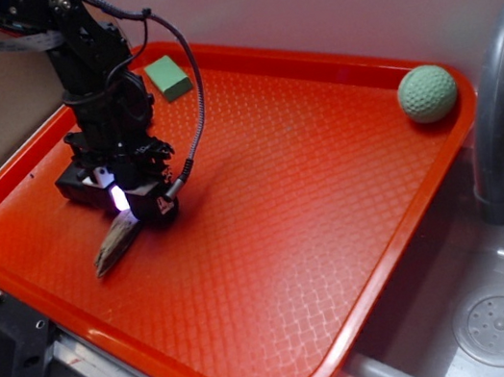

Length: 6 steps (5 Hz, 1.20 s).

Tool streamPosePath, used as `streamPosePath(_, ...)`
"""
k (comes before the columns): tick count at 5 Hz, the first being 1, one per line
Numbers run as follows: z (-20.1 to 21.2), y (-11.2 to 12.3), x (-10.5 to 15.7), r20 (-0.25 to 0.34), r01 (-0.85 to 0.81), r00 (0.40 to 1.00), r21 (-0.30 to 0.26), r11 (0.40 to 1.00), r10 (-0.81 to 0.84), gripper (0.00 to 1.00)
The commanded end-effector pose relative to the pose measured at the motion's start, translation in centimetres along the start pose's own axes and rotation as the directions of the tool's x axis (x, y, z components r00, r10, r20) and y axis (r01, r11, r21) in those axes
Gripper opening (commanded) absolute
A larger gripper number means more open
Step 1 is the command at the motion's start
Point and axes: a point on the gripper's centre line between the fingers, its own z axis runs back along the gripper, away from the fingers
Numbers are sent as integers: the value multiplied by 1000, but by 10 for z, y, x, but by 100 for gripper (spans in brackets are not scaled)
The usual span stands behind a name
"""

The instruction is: Grab the wood chip.

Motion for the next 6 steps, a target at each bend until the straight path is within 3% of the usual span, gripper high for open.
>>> streamPosePath(1,8,0,0,30,27,999,3,1000,-27,0)
streamPosePath(2,25,0,-5,83,53,995,1,999,-53,0)
streamPosePath(3,75,-3,-11,104,97,990,11,995,-97,0)
streamPosePath(5,172,-3,-34,204,106,973,9,994,-105,0)
streamPosePath(6,146,11,-44,182,37,983,-37,999,-29,100)
